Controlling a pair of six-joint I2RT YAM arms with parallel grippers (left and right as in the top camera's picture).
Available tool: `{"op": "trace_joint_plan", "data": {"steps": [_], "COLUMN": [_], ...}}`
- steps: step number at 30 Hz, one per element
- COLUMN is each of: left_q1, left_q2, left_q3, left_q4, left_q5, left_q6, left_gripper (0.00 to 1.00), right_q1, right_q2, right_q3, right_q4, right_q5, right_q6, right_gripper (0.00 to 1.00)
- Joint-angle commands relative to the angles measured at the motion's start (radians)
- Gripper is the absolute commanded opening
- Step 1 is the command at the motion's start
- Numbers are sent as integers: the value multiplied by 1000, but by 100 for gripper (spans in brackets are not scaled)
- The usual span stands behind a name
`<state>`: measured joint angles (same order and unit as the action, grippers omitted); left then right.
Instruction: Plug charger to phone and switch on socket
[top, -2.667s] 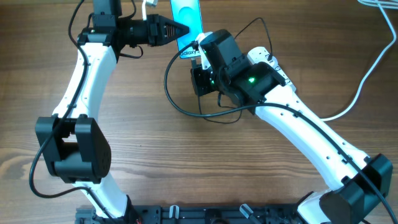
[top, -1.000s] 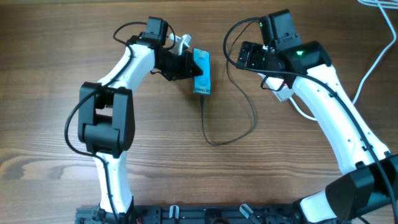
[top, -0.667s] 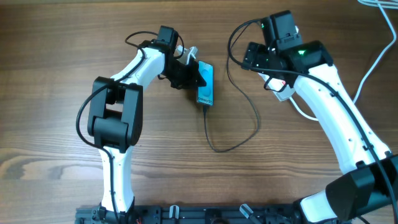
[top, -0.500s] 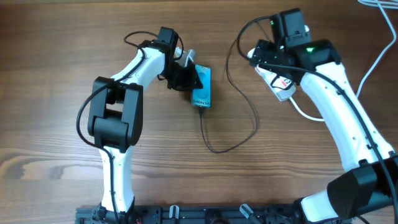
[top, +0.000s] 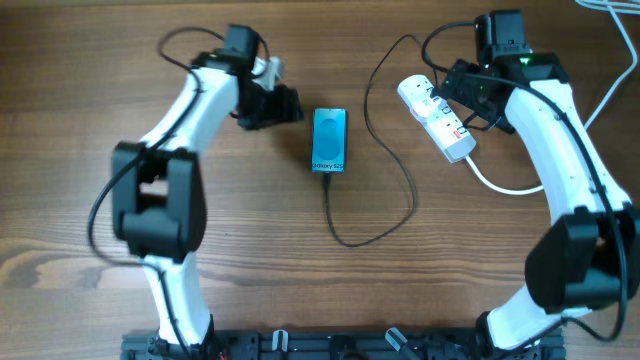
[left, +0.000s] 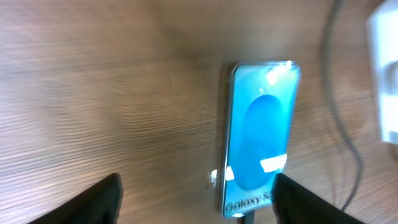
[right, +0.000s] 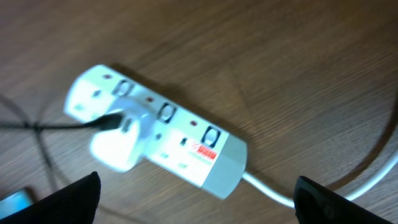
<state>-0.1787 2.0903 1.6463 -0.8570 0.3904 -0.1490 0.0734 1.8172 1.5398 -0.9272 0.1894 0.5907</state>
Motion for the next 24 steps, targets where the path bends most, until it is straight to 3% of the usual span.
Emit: {"op": "trace_joint_plan", "data": {"steps": [1, 4, 10, 24], "left_q1": [62, 97, 112, 112], "left_q2": [-226, -309, -314, -314], "left_q3": [3, 3, 3, 3], "left_q4": [-1, 0, -1, -1], "left_q5": [-22, -23, -26, -26], "left_q6": [7, 8, 8, 8], "left_gripper": [100, 100, 100, 100], "right_q1": [-59, -93, -101, -101], "right_q2": [100, 187, 294, 322], "right_q3": [9, 9, 9, 9], "right_q4": [35, 105, 151, 175], "right_q5": [10, -64, -86, -141], "right_q6": [-13, -145, -162, -190], "right_gripper": [100, 100, 100, 100]}}
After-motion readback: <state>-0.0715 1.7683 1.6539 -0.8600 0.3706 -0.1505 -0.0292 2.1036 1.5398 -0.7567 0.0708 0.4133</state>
